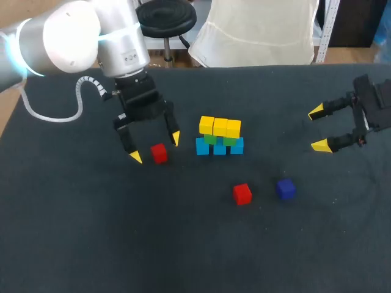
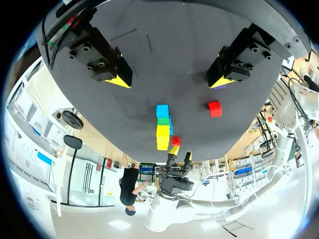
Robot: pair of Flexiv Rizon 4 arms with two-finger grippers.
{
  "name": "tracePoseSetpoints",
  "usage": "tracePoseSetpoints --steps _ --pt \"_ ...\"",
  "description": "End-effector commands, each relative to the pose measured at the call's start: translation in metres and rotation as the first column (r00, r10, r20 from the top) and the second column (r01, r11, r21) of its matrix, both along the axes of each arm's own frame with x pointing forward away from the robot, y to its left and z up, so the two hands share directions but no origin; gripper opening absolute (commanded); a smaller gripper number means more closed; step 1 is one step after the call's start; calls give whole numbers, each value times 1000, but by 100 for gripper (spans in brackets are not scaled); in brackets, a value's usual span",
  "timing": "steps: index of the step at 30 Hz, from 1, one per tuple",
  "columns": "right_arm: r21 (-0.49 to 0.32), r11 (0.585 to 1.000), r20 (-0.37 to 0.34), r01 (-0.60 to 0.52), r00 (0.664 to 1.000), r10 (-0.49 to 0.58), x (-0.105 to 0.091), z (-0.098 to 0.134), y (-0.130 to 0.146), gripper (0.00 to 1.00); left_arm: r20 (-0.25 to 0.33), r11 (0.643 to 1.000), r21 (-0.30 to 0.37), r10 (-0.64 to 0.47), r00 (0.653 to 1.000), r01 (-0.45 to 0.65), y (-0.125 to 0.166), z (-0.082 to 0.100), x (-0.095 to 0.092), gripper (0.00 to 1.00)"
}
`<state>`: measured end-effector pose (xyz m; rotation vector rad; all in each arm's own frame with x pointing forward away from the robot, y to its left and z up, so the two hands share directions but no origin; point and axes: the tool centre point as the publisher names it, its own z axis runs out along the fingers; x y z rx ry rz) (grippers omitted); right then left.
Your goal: Place the blue cubes, place green cubes on the blue cubes, place the yellow cubes on the green cubes, then place the red cubes on the yellow cubes, and place purple cube on the red cubes.
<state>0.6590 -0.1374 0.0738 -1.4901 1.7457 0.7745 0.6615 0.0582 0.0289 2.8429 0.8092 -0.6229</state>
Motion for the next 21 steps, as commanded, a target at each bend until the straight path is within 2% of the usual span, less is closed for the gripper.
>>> tracePoseSetpoints --steps 1,7,15,21 --pt "2 1000 0 -2 1000 2 1 -1 0 100 -32 999 33 -18 999 19 -2 -4 7 100" --pt "2 1000 0 -2 1000 2 1 -1 0 100 -52 999 37 -21 998 23 -3 -8 9 100" --pt "2 1000 0 -2 1000 2 1 -1 0 100 -114 1000 28 -7 993 11 -1 -15 16 100" --pt "2 1000 0 -2 1000 2 1 -1 0 100 -132 999 32 -8 991 12 -1 -19 18 100"
